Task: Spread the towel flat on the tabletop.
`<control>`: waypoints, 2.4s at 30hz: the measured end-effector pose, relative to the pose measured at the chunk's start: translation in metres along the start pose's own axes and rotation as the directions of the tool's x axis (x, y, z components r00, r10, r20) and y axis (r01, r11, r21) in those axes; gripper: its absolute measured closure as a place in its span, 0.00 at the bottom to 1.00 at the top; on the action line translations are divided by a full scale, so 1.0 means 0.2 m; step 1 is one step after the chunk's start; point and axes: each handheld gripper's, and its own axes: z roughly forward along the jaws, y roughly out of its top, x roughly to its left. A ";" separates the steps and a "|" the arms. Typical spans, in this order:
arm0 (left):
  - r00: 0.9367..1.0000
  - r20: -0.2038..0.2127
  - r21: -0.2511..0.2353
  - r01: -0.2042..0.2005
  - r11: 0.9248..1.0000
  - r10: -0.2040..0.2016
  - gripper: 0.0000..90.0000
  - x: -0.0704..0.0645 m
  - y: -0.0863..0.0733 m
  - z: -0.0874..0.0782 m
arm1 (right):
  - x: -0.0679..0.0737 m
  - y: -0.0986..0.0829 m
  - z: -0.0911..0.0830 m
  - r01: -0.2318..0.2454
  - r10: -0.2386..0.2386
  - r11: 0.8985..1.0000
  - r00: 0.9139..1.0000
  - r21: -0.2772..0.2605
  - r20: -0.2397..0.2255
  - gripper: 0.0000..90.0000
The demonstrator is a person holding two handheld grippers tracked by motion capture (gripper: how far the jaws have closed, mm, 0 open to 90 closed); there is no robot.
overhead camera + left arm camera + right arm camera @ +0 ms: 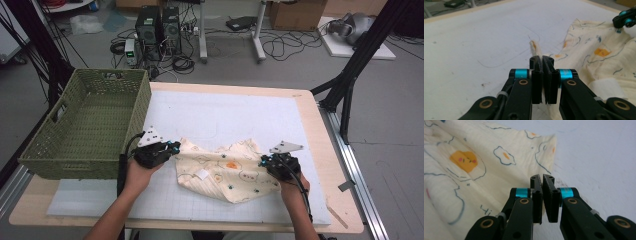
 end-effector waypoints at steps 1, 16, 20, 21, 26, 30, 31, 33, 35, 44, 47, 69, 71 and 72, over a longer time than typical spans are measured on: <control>1.000 0.002 0.007 0.000 1.000 0.000 0.95 -0.01 -0.01 0.02 | 0.00 -0.01 -0.01 -0.006 0.006 1.000 1.000 0.007 -0.001 0.95; 0.993 -0.061 -0.002 0.098 0.995 -0.097 0.57 0.03 -0.03 0.02 | -0.06 0.16 0.16 -0.025 0.025 0.999 0.999 -0.029 -0.020 0.56; 0.993 -0.057 -0.009 0.100 0.995 -0.100 0.57 0.04 -0.03 0.02 | -0.04 0.21 0.28 -0.006 0.006 1.000 1.000 -0.003 -0.026 0.53; 0.994 -0.055 -0.004 0.098 0.995 -0.098 0.57 0.04 -0.03 0.02 | -0.04 0.22 0.31 -0.003 0.003 1.000 1.000 0.009 -0.026 0.51; 0.993 -0.055 -0.003 0.102 0.995 -0.102 0.56 0.04 -0.03 0.02 | -0.06 0.22 0.37 -0.058 0.058 0.998 0.998 0.022 -0.037 0.60; 0.992 -0.056 0.002 0.110 0.994 -0.110 0.56 0.05 -0.03 0.02 | -0.06 0.23 0.36 0.014 -0.013 0.999 0.999 0.030 -0.040 0.97; 0.992 -0.056 0.004 0.111 0.994 -0.110 0.56 0.05 -0.03 0.03 | -0.06 0.23 0.36 0.025 -0.025 0.999 0.999 0.032 -0.022 0.97; 0.993 -0.053 0.009 0.107 0.994 -0.106 0.56 0.04 -0.03 0.02 | -0.08 0.25 0.35 0.018 -0.018 1.000 0.999 0.006 0.027 0.97; 0.993 -0.050 0.009 0.108 0.994 -0.107 0.56 0.04 -0.03 0.02 | -0.10 0.27 0.34 -0.002 0.003 1.000 0.996 -0.016 0.087 0.97; 0.992 -0.043 0.011 0.120 0.993 -0.120 0.55 0.04 -0.03 0.03 | -0.19 0.26 0.30 -0.066 0.073 0.997 0.981 -0.041 0.182 0.93; 0.990 -0.030 -0.006 0.136 0.991 -0.136 0.55 0.05 -0.03 0.02 | -0.18 0.26 0.27 -0.072 0.083 0.994 0.986 -0.076 0.148 0.81; 0.995 -0.016 0.159 0.097 0.982 -0.096 0.54 -0.03 -0.01 0.33 | -0.16 -0.03 0.06 -0.091 0.091 0.989 0.996 -0.119 -0.001 0.45; 0.998 -0.044 0.174 0.062 0.983 -0.055 0.64 -0.03 0.00 0.33 | -0.16 -0.03 0.06 -0.087 0.087 0.989 0.996 -0.117 -0.004 0.45; 0.999 -0.041 0.179 0.033 0.983 -0.026 0.73 -0.03 0.00 0.33 | -0.15 -0.03 0.06 -0.089 0.089 0.990 0.996 -0.112 -0.006 0.45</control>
